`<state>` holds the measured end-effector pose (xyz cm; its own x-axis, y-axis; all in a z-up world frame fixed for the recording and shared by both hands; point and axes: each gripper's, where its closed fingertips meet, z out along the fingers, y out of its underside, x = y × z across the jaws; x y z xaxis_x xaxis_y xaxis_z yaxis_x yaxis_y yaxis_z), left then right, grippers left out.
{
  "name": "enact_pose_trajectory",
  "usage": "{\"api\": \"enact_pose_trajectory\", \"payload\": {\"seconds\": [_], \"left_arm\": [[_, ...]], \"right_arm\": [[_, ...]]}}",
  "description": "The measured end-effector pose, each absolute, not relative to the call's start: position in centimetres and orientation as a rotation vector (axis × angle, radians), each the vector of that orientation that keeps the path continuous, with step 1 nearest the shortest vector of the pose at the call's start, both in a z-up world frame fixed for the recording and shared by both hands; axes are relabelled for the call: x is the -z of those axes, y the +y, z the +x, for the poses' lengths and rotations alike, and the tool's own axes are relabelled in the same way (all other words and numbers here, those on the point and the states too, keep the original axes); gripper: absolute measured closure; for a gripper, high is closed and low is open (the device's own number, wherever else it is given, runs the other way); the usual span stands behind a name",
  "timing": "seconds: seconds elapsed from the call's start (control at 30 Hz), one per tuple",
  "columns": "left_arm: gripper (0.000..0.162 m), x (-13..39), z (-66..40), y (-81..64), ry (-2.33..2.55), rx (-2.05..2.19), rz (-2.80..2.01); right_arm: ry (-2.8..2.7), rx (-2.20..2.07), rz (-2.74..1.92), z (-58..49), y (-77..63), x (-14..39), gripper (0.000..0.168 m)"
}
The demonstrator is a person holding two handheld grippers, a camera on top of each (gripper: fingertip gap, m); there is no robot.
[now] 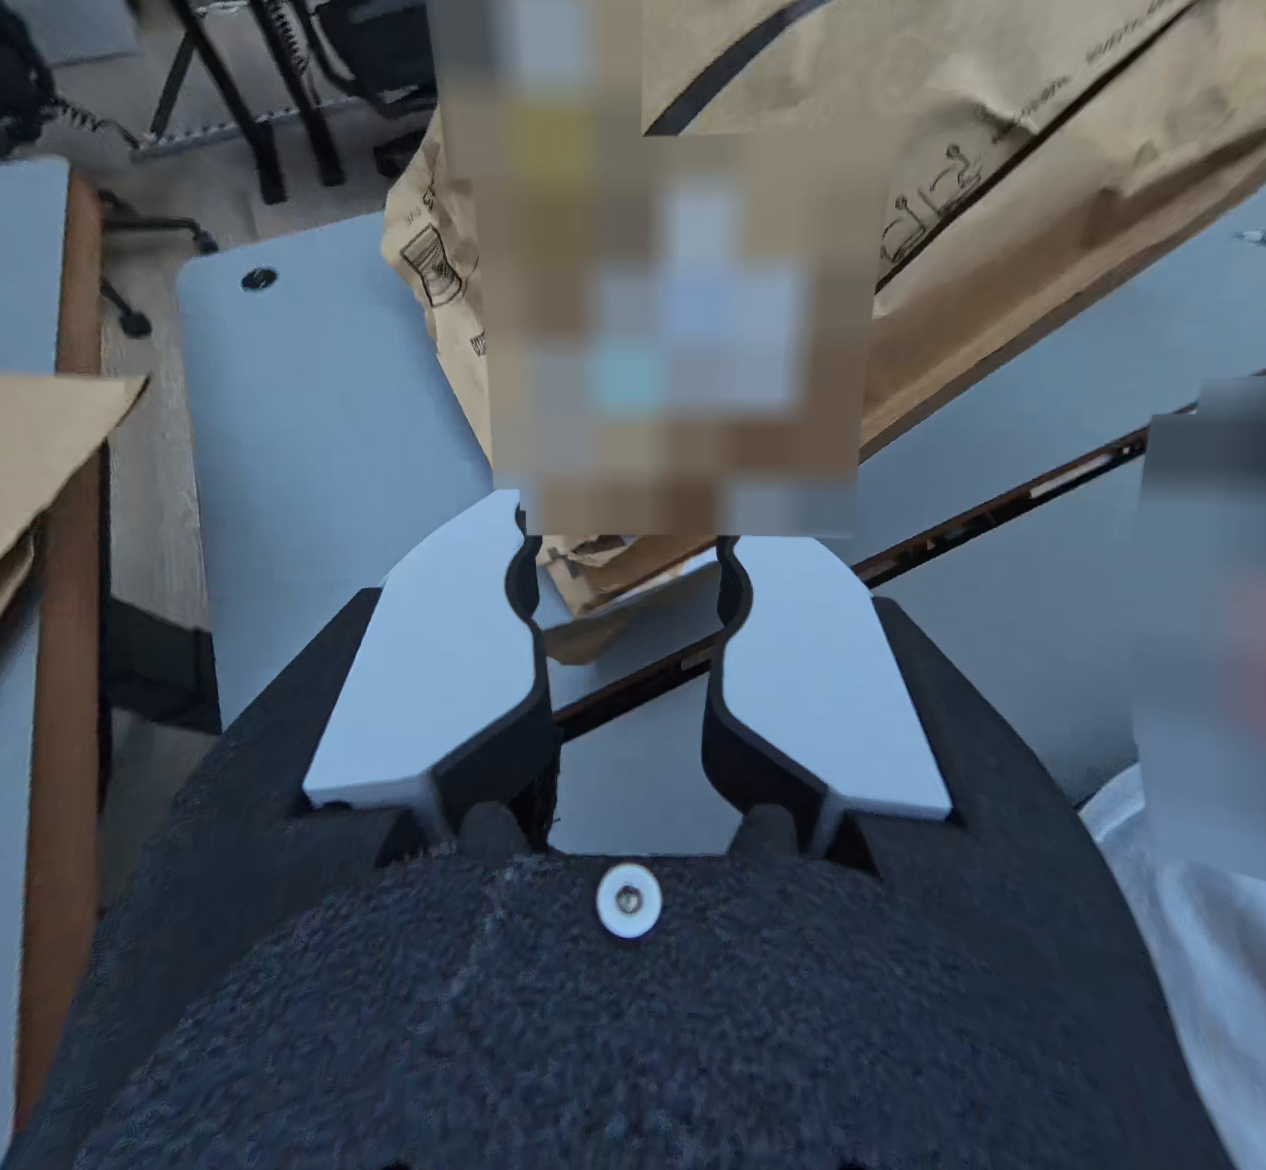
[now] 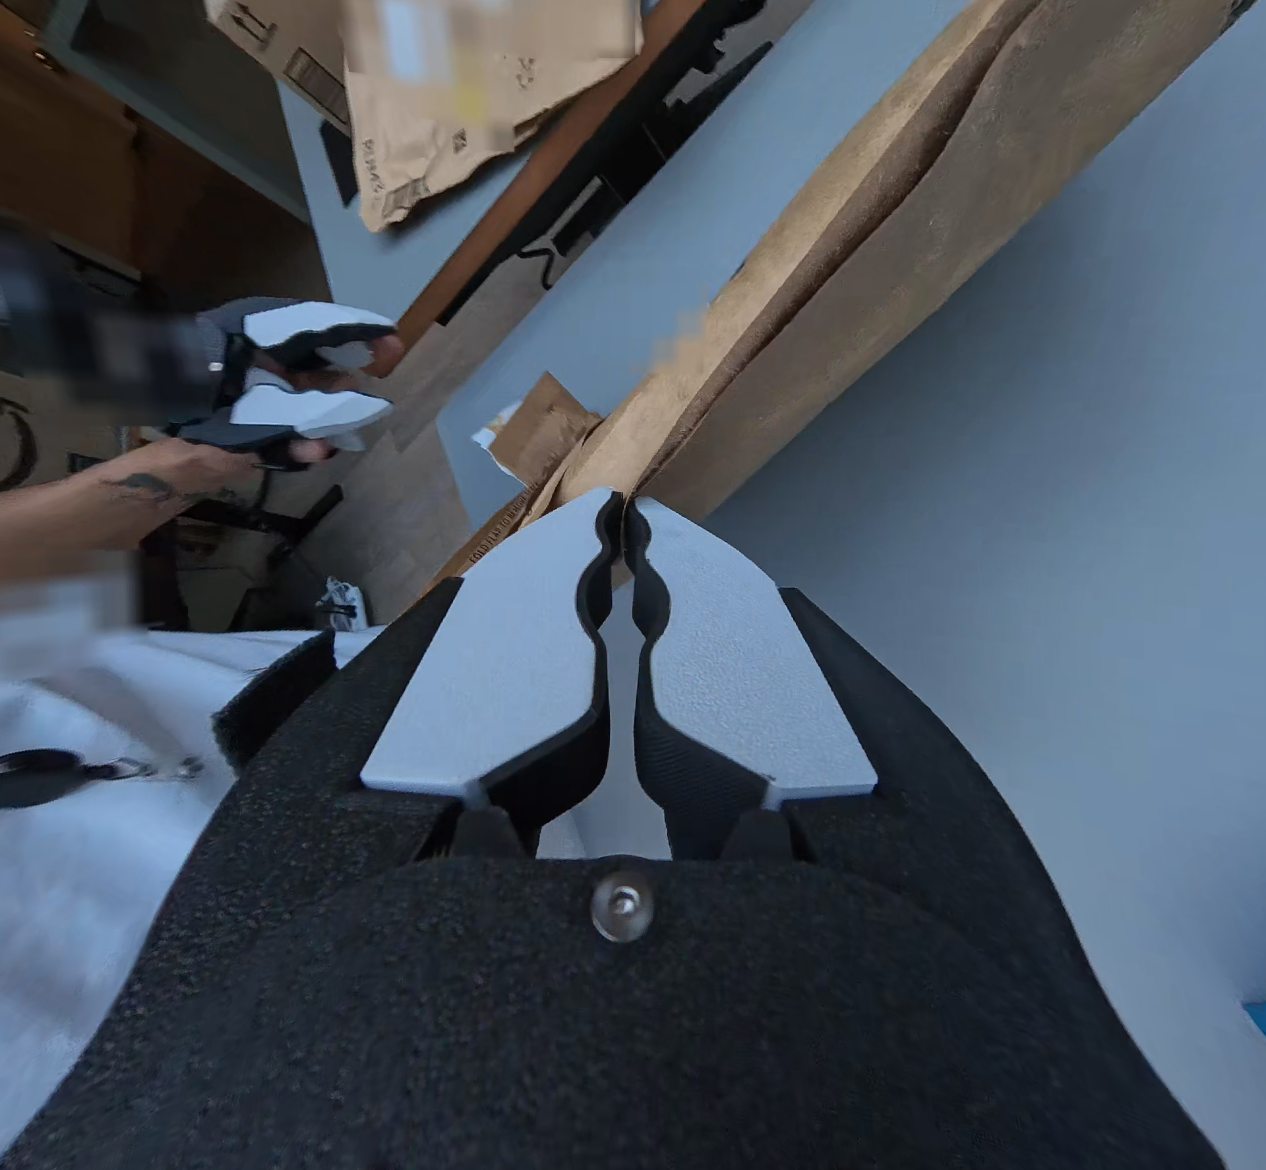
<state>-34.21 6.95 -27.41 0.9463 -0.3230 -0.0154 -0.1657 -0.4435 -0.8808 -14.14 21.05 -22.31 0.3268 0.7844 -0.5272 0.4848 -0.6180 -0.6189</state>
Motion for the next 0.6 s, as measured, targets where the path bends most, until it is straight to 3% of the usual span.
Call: {"api": "enact_pose_trajectory", "payload": {"seconds": [0.07, 0.27, 0.6], "left_arm": [[0.106, 25.7, -30.9, 9.2, 0.557, 0.175, -1.968], [0.111, 19.8, -19.9, 16.7, 1.013, 0.085, -1.640], [0.089, 17.3, -10.9, 20.9, 1.156, 0.017, -1.514]], "right_arm": [[-1.105, -1.261, -2.211, -12.6, 20.8, 19.6, 0.168], [-1.236, -1.180, -2.155, -10.8, 20.8, 14.7, 0.168], [-1.164, -1.171, -2.217, -9.7, 22.6, 13.5, 0.168]]}}
